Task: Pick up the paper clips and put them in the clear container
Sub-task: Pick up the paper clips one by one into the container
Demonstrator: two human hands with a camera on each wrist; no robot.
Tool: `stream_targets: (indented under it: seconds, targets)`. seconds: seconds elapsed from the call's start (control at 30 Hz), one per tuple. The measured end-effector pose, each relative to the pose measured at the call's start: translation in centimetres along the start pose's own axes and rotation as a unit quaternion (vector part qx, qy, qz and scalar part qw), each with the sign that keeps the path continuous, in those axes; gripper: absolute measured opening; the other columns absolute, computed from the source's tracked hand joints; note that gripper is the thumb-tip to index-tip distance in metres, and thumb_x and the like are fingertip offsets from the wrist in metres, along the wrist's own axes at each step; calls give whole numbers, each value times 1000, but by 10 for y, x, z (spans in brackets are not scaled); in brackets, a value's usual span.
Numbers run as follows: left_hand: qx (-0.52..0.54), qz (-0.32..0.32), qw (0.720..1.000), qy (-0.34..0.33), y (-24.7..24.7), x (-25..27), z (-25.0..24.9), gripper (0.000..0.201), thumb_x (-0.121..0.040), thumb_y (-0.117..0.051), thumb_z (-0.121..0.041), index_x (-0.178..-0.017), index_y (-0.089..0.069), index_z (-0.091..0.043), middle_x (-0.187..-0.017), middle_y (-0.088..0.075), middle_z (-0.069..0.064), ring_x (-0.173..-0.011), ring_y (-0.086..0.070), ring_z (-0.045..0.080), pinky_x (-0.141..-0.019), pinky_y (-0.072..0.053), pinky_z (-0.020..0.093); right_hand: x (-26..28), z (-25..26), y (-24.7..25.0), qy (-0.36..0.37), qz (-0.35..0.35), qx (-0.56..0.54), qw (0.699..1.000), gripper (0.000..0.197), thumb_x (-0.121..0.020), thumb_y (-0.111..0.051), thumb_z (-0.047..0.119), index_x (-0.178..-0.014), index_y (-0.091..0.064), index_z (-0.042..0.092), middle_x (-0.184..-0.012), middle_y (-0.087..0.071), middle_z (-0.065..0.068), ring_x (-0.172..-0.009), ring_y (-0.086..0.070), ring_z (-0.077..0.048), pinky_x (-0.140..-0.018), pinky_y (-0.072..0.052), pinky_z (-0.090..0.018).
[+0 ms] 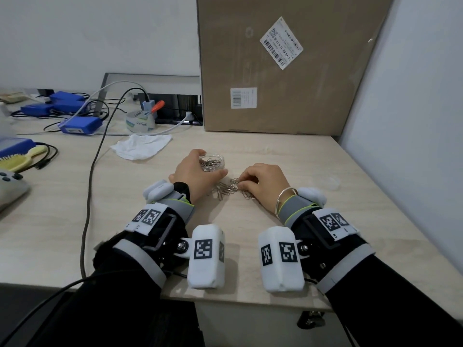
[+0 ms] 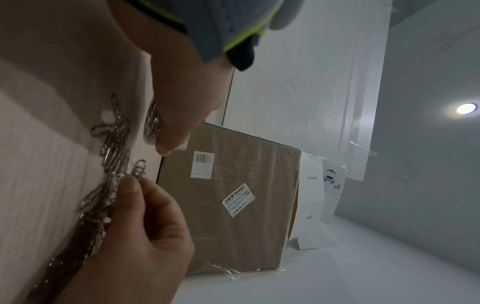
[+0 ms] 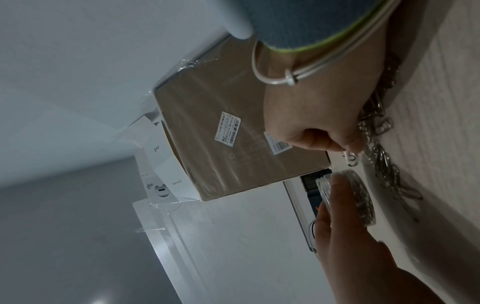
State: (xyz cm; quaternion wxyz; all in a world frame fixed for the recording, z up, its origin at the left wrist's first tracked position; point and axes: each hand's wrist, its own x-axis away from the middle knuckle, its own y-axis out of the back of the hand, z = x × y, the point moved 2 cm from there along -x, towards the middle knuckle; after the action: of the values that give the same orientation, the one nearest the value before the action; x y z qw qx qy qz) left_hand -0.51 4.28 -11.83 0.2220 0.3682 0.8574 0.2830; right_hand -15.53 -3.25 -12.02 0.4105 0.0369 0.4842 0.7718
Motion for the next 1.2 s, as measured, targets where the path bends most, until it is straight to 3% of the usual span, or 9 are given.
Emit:
stream_targets:
  seconds: [0.13,0.27,0.37,0.5,0.6,0.8,1.0,1.1,1.2]
  targets:
    - [-6,3,1000,2,1,0,0,67,-71,-72,-48,-127,-45,-22,-125,-60,1,-115,-56,26,-104,-38,46,0,-1,3,-23,-91,-88,992,8,-76,-71,13,-81,-73,7,-83,-72,-9,-71,-56,-11,-61,-38,-4]
    - [-9,17,1000,-19,1,4,-5,70,-68,-73,-50,-128,-46,-26,-123,-60,-3,-115,-56,22,-105,-37,45,0,-1,11,-19,-223,-172,959,8,-75,-73,11,-80,-74,7,-81,-71,-8,-70,-59,-11,-68,-43,-9]
    - [-10,79,995,-68,-3,14,-14,84,-50,-72,-64,-125,-48,-35,-113,-62,-13,-112,-57,15,-106,-37,44,-1,2,13,28,-247,-187,950,9,-73,-74,10,-81,-74,5,-77,-66,-1,-67,-58,1,-67,-43,-5]
    - [12,150,981,-124,-10,21,-20,83,-41,-68,-64,-118,-55,-38,-107,-67,-15,-106,-60,9,-103,-42,42,-1,5,8,92,-198,-152,964,10,-74,-72,9,-82,-75,6,-75,-69,-8,-71,-58,0,-67,-39,-3]
    - [23,150,980,-130,-11,20,-19,85,-43,-69,-64,-122,-55,-35,-112,-66,-12,-108,-60,10,-102,-44,41,0,5,4,122,-146,-90,978,17,-79,-64,19,-88,-76,12,-80,-73,-8,-81,-59,-21,-75,-40,-20]
    - [14,85,993,-83,-8,16,-15,87,-47,-69,-65,-126,-49,-35,-119,-64,-8,-113,-58,16,-105,-38,44,-1,4,5,92,-159,-46,982,31,-88,-47,37,-101,-71,22,-99,-73,2,-96,-57,-26,-89,-42,-45]
    - [23,-65,998,16,8,3,-5,69,-71,-72,-48,-131,-45,-25,-127,-60,-1,-120,-54,25,-106,-35,45,3,4,-9,10,44,88,995,53,-77,-58,59,-121,-55,30,-127,-57,5,-119,-45,-21,-99,-35,-40]
    - [28,-69,997,19,6,0,-3,68,-70,-73,-47,-129,-46,-24,-126,-61,1,-119,-54,26,-105,-36,45,2,12,-16,11,102,130,986,60,-76,-56,63,-128,-47,34,-132,-50,6,-123,-39,-22,-96,-30,-39]
    - [31,-58,998,6,2,-2,-2,68,-70,-74,-46,-127,-47,-22,-124,-62,2,-117,-55,26,-105,-38,45,-1,18,-21,21,103,121,987,45,-80,-56,56,-117,-56,31,-122,-53,2,-116,-41,-24,-93,-32,-38]
